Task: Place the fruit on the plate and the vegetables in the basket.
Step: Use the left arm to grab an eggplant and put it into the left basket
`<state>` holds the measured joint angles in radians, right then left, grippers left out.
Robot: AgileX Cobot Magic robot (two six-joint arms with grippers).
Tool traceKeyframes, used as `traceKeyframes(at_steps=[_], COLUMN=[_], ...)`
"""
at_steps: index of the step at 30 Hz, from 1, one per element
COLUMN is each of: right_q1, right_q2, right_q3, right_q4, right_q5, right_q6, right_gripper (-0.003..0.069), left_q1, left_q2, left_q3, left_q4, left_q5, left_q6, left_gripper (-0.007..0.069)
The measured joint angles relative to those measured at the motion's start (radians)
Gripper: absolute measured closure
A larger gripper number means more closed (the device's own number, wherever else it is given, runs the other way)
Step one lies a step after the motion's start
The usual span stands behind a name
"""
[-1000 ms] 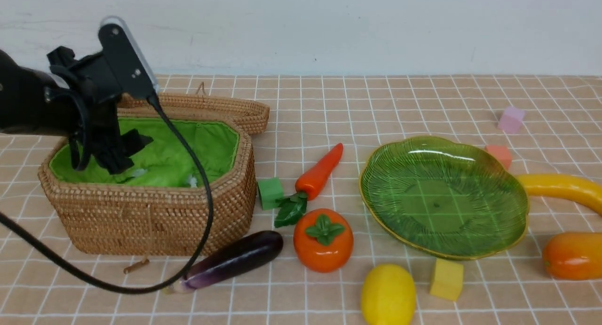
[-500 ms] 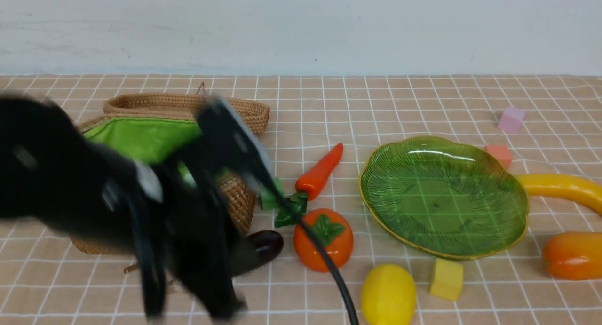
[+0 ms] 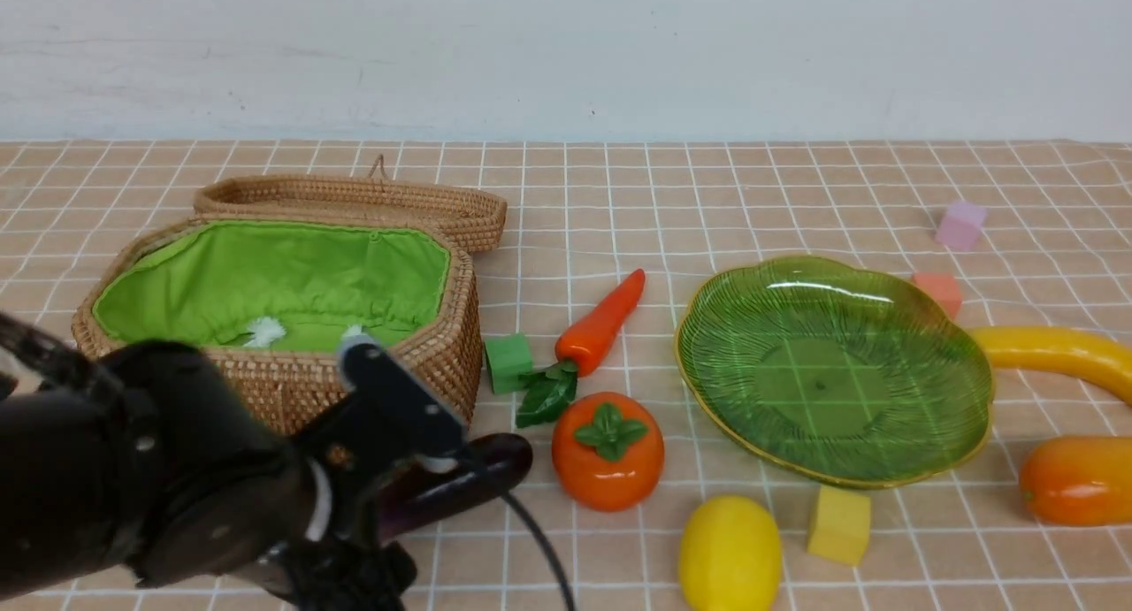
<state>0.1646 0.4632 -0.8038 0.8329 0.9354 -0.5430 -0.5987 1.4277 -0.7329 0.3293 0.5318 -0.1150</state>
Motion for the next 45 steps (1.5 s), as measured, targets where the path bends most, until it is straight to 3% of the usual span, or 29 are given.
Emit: traceKeyframes(at_steps=[7, 22, 26, 29, 31, 37, 45], right_q1=[0.0, 0.0, 0.0, 0.0, 0.0, 0.0, 0.0], right_q2=[0.0, 0.0, 0.0, 0.0, 0.0, 0.0, 0.0], right_q3=[0.0, 0.0, 0.0, 0.0, 0.0, 0.0, 0.0], right_q4=[0.0, -0.001, -0.001, -0.001, -0.001, -0.001, 0.006], right_q5=[0.005, 0.033, 0.047, 0.05, 0.05, 0.049, -0.034], right_q6=[0.0, 0.0, 0.0, 0.0, 0.0, 0.001, 0.001], right_gripper=[0.0515, 0.0509, 0.0508, 0.0508, 0.0508, 0.0505, 0.0501], left_q1=[0.066, 0.081, 0.081, 0.08, 0.08, 0.046, -0.078], left_q2=[0.018, 0.194, 0.201, 0.201, 0.203, 0.154, -0.174], left_q3=[0.049, 0.045, 0.043, 0.043, 0.043, 0.043, -0.005], left_q4=[0.023, 0.172, 0.17, 0.165, 0.164, 0.164, 0.182], left_q5=[-0.206, -0.333, -0.34, -0.342, -0.335, -0.227, 0.031], left_q6=[0.036, 0.031, 0.024, 0.019, 0.012, 0.021, 0.18], left_gripper=[0.012, 0.012, 0.0143, 0.0232, 0.0395, 0.0402, 0.0402])
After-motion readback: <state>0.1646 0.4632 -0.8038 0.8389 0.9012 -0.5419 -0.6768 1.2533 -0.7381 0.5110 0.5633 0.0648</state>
